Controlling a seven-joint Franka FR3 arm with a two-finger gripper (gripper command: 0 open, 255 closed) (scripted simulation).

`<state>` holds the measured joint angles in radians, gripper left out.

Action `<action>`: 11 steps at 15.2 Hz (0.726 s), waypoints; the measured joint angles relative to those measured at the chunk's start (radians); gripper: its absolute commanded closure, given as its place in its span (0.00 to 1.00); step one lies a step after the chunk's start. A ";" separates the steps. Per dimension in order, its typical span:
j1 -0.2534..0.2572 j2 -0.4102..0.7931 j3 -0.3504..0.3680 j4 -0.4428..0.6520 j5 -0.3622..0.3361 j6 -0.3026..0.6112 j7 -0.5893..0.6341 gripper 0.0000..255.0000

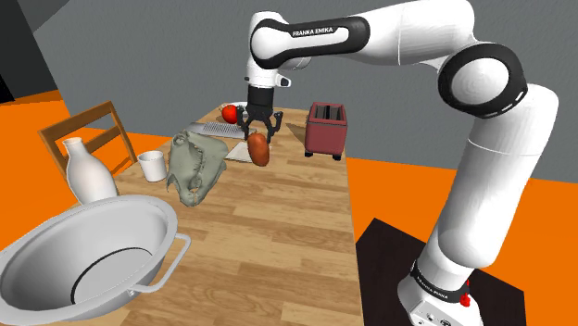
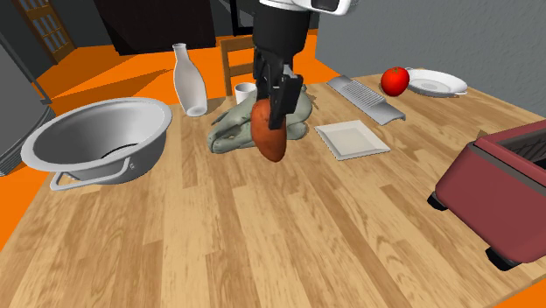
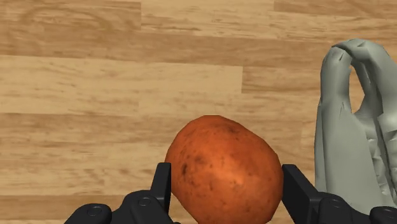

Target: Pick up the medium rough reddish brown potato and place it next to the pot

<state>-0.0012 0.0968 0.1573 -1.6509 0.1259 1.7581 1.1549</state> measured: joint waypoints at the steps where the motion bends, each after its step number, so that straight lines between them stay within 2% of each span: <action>1: 0.009 -0.027 0.008 -0.031 0.004 0.007 0.016 1.00; 11: 0.101 -0.245 0.104 -0.292 0.052 0.079 0.183 1.00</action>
<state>0.1000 -0.1480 0.2612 -1.9428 0.1774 1.8374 1.3382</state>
